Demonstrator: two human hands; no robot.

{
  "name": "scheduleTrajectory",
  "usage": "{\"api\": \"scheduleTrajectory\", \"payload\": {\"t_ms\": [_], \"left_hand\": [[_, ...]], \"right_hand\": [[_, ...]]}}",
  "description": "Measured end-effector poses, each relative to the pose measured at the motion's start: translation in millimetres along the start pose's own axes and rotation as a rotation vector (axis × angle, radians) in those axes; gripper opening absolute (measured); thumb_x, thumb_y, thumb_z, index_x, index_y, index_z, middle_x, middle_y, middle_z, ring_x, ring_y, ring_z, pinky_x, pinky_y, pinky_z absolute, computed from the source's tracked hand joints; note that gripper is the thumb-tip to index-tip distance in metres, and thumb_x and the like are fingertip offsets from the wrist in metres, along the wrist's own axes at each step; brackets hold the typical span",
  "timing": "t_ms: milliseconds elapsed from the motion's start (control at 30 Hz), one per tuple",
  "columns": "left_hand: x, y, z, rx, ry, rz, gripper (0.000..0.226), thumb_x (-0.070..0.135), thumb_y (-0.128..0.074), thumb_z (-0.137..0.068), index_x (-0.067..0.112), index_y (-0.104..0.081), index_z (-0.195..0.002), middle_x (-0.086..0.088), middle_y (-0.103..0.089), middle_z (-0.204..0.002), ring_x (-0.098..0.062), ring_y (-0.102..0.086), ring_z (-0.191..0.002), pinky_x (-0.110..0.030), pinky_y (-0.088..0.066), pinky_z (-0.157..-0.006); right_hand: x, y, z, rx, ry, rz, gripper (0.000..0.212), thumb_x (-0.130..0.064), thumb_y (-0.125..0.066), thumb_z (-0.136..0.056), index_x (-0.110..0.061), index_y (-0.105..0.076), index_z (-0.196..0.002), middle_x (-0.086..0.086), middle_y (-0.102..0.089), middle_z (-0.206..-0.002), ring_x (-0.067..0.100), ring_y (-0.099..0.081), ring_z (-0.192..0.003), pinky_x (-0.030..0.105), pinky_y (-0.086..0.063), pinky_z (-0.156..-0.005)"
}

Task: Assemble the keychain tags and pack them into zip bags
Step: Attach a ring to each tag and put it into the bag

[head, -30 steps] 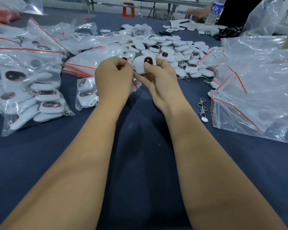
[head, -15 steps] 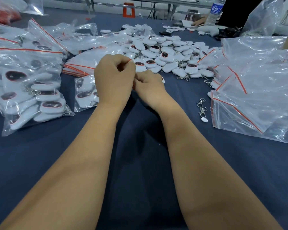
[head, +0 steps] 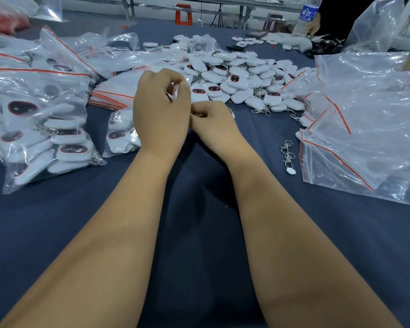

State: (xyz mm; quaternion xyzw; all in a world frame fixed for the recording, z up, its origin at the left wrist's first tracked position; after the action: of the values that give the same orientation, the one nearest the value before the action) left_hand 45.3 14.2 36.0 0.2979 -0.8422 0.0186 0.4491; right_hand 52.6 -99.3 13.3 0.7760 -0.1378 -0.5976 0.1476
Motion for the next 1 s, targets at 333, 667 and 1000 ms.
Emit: {"api": "scheduleTrajectory", "payload": {"t_ms": [333, 667, 1000], "left_hand": [[-9, -10, 1, -0.182, 0.093, -0.181, 0.026, 0.019, -0.052, -0.085, 0.028, -0.066, -0.105, 0.000, -0.064, -0.101, -0.013, -0.053, -0.084, -0.028, -0.033, -0.066], [-16, -16, 7, -0.283, -0.011, -0.521, 0.036, 0.002, -0.052, -0.084, 0.023, -0.066, -0.111, -0.003, -0.040, -0.104, -0.029, -0.044, -0.116, -0.033, -0.028, -0.065], [-18, -19, 6, -0.338, 0.023, -0.499, 0.032, 0.011, -0.049, -0.089, 0.026, -0.072, -0.105, -0.008, -0.050, -0.119, -0.028, -0.050, -0.114, -0.032, -0.036, -0.074]], "right_hand": [[2, 2, 1, 0.050, -0.046, 0.104, 0.022, -0.005, -0.050, -0.079, -0.012, -0.063, -0.063, -0.006, -0.052, -0.052, 0.007, -0.043, -0.054, 0.023, -0.036, -0.053], [24, 36, -2, 0.267, -0.224, 0.532, 0.057, -0.007, -0.042, -0.086, -0.024, -0.046, -0.140, 0.003, -0.057, -0.133, 0.029, -0.039, -0.125, 0.035, -0.028, -0.100], [29, 37, -6, 0.290, -0.268, 0.628, 0.033, -0.034, -0.064, -0.087, -0.016, -0.056, -0.113, 0.008, -0.053, -0.125, 0.031, -0.043, -0.121, 0.036, -0.034, -0.095]]}}
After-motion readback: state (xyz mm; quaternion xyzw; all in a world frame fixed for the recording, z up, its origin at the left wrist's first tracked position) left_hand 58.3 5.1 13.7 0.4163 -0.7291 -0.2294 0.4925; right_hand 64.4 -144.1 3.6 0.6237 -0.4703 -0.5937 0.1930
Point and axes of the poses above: each hand's wrist, its own z-axis away from the middle knuckle, its own y-axis out of the back of the hand, x = y × z, the point moved 5 cm from there along -z, towards the middle knuckle
